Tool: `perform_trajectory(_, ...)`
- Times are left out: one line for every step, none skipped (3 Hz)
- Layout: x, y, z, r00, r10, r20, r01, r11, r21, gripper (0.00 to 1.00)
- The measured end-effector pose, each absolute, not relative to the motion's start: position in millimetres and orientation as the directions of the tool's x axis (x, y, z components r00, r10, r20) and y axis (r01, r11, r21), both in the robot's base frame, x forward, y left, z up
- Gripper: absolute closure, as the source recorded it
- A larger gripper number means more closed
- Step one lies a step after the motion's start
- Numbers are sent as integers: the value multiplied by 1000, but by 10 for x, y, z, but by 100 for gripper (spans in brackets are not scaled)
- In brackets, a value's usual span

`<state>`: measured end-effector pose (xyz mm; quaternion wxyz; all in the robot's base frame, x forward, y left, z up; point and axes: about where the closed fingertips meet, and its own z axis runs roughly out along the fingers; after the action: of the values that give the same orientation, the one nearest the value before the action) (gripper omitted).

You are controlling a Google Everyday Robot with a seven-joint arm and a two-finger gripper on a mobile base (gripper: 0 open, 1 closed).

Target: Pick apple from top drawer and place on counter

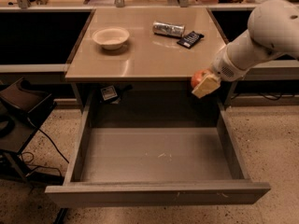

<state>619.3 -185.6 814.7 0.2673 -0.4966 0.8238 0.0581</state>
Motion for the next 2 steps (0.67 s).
perform_trajectory(6678,-1948,8363,-396,-773,-495,-826,536,-177,100)
perform_trajectory(7037,-2068,8723,-401,-745,-533,-782,581,-225,100)
